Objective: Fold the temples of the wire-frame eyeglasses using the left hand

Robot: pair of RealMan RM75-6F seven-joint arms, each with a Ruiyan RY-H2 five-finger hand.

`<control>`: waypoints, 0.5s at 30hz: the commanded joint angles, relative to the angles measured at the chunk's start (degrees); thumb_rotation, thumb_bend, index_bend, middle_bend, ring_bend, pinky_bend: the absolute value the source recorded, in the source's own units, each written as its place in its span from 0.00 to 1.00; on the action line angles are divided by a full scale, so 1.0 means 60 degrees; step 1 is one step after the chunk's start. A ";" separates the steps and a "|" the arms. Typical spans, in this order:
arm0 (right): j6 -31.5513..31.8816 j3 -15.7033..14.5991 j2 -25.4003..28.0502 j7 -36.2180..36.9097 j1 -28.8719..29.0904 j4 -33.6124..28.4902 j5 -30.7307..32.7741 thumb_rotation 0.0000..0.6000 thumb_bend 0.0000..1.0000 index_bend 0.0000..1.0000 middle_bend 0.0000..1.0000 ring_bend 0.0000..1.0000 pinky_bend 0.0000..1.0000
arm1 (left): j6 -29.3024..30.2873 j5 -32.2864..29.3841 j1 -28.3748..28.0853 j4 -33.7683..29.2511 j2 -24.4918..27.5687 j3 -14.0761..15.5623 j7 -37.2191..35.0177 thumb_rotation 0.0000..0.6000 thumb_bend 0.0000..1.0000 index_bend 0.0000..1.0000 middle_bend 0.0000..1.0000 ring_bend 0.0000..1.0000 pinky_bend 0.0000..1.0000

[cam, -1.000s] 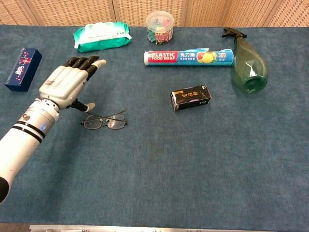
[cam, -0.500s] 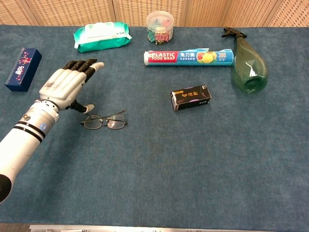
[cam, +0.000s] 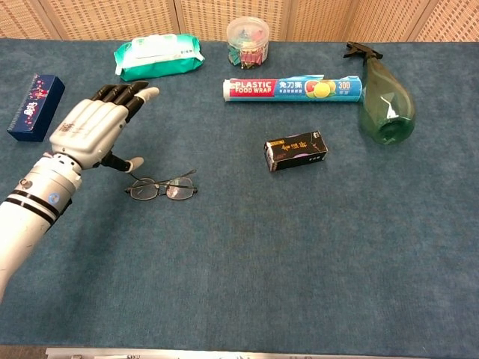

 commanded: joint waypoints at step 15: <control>-0.0037 0.0015 0.0013 0.0008 0.0006 -0.0019 0.0056 1.00 0.19 0.33 0.29 0.23 0.38 | -0.0339 -0.0092 0.0113 0.0490 -0.0194 0.0046 -0.0300 1.00 0.20 0.01 0.00 0.00 0.00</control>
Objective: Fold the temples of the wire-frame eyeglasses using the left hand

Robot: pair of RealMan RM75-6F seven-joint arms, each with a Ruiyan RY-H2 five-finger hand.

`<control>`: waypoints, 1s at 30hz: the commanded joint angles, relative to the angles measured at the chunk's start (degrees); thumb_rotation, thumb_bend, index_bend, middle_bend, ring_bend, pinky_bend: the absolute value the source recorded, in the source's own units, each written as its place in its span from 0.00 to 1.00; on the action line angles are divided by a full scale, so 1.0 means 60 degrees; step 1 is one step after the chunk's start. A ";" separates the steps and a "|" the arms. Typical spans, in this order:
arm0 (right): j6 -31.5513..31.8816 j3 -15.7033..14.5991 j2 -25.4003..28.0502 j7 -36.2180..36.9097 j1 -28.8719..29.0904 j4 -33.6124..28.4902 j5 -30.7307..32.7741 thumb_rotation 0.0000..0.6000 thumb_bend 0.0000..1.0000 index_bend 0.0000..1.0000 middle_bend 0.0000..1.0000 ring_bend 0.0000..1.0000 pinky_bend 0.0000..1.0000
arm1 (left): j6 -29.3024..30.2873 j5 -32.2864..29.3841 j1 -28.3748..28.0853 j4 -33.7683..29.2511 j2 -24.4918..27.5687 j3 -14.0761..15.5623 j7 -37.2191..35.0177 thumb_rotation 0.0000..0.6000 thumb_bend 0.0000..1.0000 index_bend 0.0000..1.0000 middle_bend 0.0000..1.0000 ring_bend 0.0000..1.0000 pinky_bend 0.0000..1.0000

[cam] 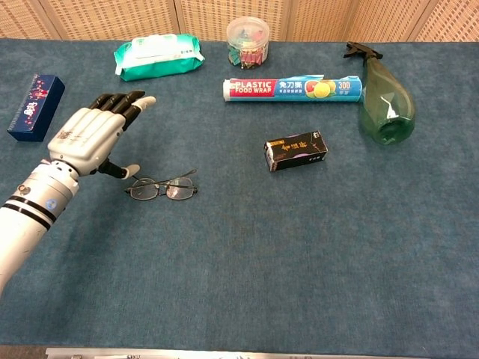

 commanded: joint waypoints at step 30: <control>0.0013 -0.0008 -0.0006 0.0016 -0.0005 0.0024 -0.0017 1.00 0.19 0.33 0.29 0.23 0.38 | -0.0035 0.0418 0.0128 0.0438 0.0018 -0.0087 -0.1062 1.00 0.20 0.01 0.00 0.00 0.00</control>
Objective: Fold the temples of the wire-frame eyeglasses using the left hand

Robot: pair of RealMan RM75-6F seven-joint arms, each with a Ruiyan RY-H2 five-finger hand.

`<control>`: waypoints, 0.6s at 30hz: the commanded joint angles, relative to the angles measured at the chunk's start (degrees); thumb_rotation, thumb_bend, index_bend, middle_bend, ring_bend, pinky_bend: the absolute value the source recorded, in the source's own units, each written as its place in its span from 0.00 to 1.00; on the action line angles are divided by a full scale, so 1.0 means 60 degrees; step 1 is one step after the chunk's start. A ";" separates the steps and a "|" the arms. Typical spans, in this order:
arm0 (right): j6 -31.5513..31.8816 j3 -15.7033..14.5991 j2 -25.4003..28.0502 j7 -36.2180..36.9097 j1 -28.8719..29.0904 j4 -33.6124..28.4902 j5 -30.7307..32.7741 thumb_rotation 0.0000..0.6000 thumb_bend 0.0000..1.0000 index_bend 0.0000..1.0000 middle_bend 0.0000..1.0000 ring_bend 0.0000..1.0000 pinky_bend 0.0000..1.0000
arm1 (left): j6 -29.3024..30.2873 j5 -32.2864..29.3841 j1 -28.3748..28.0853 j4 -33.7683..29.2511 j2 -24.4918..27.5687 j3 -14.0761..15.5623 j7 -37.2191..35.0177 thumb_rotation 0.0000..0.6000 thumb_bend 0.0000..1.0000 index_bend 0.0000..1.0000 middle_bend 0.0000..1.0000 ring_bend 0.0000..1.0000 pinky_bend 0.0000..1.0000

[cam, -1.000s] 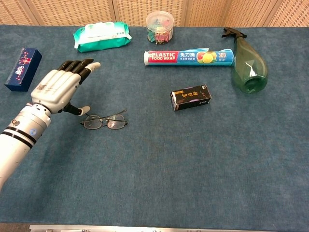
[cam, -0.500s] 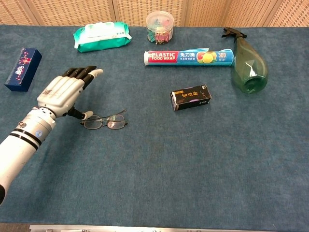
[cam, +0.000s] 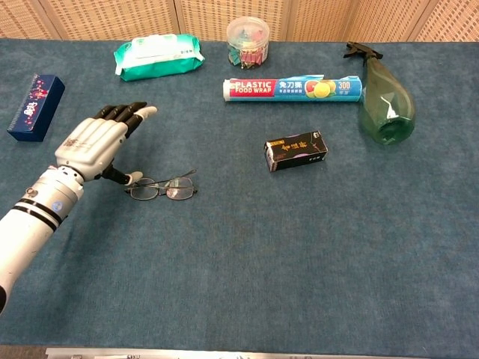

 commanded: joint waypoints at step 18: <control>-0.0079 -0.0111 -0.0074 -0.0488 0.0108 -0.0128 -0.0232 1.00 0.19 0.33 0.29 0.23 0.38 | 0.2739 0.3230 0.1140 -0.3598 0.4994 0.0676 -0.1350 1.00 0.20 0.07 0.00 0.00 0.00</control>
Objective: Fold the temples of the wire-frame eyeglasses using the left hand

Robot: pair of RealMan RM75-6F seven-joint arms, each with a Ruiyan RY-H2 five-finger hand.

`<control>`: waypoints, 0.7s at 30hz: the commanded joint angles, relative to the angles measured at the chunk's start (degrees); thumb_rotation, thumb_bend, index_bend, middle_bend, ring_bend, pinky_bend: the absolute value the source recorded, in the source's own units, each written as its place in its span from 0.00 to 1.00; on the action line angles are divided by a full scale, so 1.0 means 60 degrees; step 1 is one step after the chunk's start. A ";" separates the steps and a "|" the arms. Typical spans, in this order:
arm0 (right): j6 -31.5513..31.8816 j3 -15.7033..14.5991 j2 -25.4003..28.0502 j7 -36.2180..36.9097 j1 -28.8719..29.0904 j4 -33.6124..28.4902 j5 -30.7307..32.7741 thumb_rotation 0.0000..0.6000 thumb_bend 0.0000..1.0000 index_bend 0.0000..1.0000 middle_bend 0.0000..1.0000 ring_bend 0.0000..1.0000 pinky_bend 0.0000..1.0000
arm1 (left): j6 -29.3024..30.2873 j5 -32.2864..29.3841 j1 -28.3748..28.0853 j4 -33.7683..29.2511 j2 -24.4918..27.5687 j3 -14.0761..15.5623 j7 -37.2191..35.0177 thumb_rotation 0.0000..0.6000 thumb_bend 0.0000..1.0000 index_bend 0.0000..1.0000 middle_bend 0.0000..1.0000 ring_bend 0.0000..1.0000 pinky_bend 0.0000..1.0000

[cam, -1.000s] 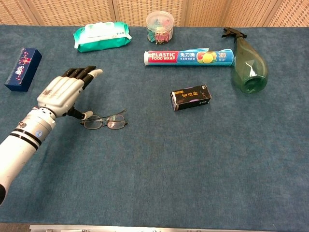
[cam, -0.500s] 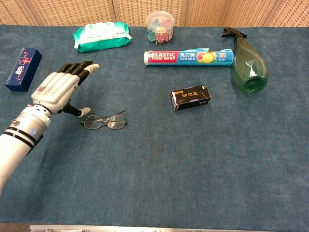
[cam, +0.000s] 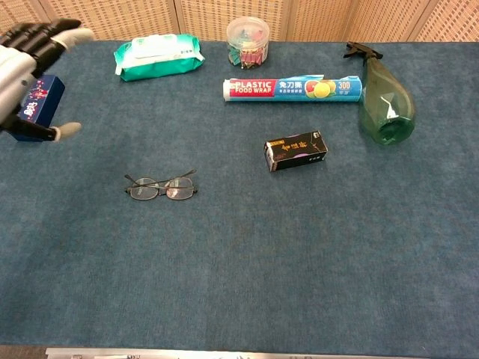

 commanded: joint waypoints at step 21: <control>-0.0869 -0.0225 -0.0129 -0.1463 0.0530 -0.0501 -0.0210 1.00 0.19 0.33 0.30 0.23 0.38 | 0.2355 0.0392 0.2268 0.1184 0.0982 0.0561 -0.1903 1.00 0.20 0.21 0.07 0.03 0.00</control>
